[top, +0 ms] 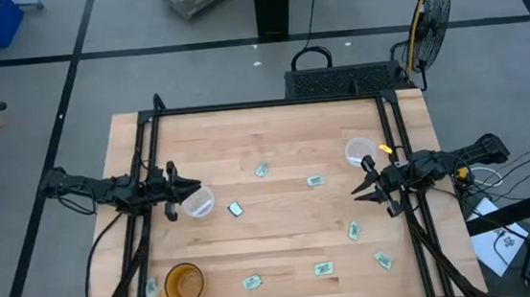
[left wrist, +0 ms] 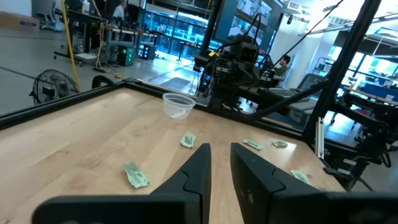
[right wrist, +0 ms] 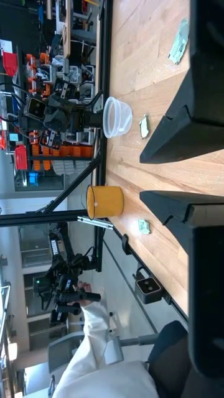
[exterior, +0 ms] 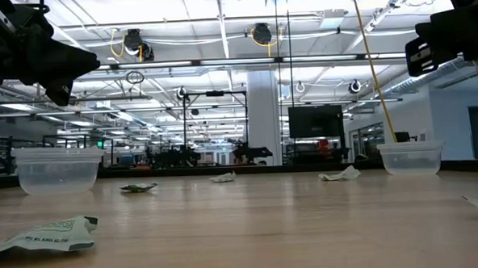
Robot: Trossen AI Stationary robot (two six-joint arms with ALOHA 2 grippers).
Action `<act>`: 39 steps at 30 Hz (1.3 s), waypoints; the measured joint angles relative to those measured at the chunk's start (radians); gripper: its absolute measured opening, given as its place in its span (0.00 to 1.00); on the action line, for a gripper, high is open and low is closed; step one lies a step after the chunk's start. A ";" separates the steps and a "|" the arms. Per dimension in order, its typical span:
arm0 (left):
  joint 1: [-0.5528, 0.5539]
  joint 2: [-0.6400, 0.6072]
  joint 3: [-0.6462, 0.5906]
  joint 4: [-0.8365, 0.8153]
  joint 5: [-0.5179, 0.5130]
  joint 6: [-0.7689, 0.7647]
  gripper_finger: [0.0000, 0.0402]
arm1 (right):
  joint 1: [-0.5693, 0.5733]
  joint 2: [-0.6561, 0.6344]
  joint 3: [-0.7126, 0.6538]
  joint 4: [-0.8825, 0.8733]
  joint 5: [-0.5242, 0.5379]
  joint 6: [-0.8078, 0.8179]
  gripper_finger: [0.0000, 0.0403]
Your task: Pick and place items into bin
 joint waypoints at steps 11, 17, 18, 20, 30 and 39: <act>0.000 0.000 0.000 0.001 0.000 0.000 0.16 | 0.000 0.000 0.000 0.000 0.001 -0.059 0.18; 0.000 0.000 0.000 0.005 0.000 0.000 0.16 | 0.000 0.000 0.000 0.013 0.000 -0.033 0.18; 0.000 0.000 0.000 0.005 0.000 0.000 0.16 | 0.000 0.000 0.000 0.025 0.000 -0.042 0.18; 0.000 0.000 0.000 0.006 0.000 0.000 0.16 | 0.000 0.000 0.000 0.066 0.000 -0.058 0.18; 0.000 0.000 0.000 0.006 0.000 0.003 0.16 | 0.000 0.000 0.000 0.268 0.000 -0.037 0.18; 0.000 0.000 -0.001 0.013 -0.001 -0.025 0.16 | 0.000 0.000 0.000 0.338 0.120 -0.148 0.18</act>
